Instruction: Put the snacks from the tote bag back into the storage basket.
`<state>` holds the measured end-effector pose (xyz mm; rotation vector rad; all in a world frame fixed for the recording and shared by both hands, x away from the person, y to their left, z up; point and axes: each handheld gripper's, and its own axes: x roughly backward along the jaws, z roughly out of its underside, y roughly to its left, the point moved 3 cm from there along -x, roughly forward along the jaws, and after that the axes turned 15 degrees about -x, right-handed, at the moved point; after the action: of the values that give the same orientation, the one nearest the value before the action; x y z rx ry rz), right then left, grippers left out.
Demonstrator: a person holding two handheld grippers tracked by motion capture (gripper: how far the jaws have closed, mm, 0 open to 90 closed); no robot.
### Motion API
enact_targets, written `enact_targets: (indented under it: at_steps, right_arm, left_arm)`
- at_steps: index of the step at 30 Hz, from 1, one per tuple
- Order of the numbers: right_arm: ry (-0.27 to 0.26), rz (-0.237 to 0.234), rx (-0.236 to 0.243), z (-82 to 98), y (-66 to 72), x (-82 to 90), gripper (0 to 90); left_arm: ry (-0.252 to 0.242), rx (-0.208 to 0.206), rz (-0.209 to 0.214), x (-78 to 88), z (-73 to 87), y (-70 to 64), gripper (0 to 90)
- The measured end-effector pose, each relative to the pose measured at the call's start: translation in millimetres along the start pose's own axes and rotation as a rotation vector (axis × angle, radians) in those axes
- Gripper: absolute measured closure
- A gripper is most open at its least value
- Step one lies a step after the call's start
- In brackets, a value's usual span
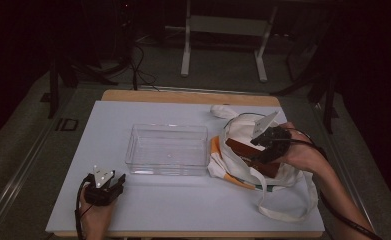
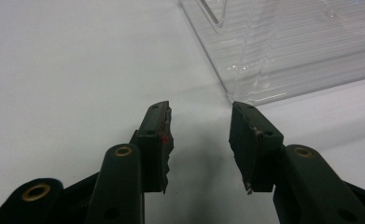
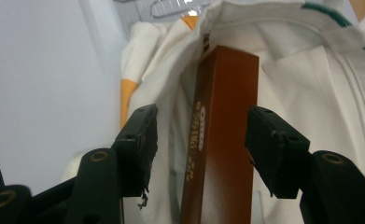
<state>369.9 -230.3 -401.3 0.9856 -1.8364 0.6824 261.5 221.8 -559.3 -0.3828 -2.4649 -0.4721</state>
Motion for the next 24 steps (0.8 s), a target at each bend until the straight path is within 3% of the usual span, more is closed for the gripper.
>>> enact_targets:
  at_steps: [4,24]
  right_arm:
    - [0.021,0.006,-0.027,5.0,-7.5,-1.4,43.7]
    - [0.131,0.016,-0.063,23.2,-29.5,-15.0,42.1]
  left_arm:
    - [0.0,-0.003,-0.001,0.0,0.0,-0.2,58.9]
    - [0.002,-0.003,-0.001,-0.2,0.0,-0.2,58.9]
